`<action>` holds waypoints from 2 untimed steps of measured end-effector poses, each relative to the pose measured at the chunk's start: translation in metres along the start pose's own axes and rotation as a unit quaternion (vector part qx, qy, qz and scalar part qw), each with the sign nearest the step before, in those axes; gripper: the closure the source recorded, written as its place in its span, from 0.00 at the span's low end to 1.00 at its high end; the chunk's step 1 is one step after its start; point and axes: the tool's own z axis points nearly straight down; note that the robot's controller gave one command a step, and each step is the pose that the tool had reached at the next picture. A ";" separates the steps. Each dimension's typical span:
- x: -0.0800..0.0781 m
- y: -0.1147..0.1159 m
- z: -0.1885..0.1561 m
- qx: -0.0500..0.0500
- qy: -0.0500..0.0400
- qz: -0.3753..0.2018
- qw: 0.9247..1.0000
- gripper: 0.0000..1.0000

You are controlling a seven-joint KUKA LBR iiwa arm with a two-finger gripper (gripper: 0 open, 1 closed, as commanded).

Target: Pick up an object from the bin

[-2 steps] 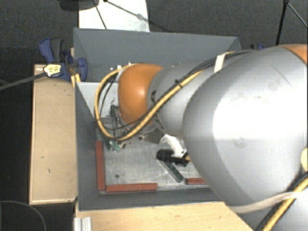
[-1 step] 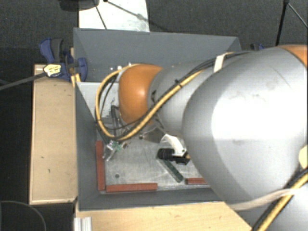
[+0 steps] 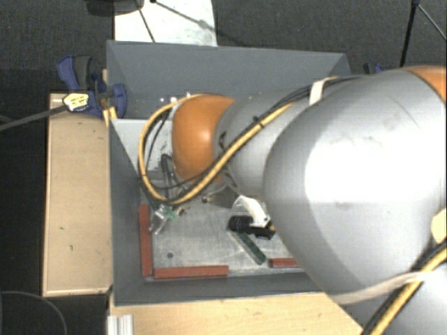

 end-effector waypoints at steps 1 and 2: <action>-0.019 0.028 0.018 -0.002 -0.001 -0.002 1.000 1.00; -0.019 0.028 0.018 -0.001 -0.001 -0.002 1.000 1.00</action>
Offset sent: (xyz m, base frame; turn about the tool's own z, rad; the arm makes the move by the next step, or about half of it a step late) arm 0.0000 0.0000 0.0000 0.0000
